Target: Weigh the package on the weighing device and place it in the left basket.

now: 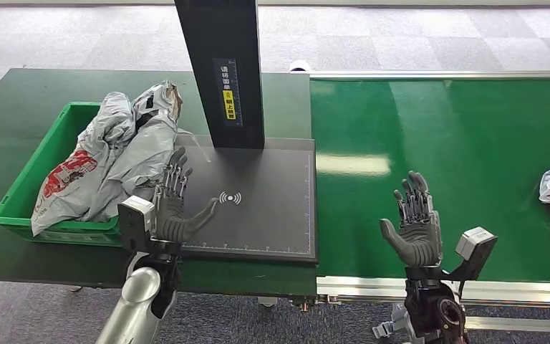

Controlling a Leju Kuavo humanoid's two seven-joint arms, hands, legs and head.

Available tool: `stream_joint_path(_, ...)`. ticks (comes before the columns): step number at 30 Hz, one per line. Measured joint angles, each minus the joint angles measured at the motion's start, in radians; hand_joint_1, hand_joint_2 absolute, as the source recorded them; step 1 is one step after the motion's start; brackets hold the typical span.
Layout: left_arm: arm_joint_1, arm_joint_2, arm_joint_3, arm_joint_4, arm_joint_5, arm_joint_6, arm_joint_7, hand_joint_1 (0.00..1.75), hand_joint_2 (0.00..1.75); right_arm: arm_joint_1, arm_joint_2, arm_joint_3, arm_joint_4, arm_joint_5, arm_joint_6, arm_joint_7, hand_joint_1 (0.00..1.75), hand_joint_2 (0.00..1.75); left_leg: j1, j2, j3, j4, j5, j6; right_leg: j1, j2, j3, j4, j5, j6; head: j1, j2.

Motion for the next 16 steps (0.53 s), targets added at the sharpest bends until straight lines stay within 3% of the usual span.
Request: stream_joint_path(16,0.037,0.02,-0.019,0.029,0.03,-0.009,-0.024,0.0,1.75,-0.022,0.019,0.056,0.044,0.088,-0.063,-0.012,0.0,1.75,0.0,0.0,0.0,0.0,0.0,0.0,0.0,0.0,0.0,0.0,0.0,0.0,0.0,0.0)
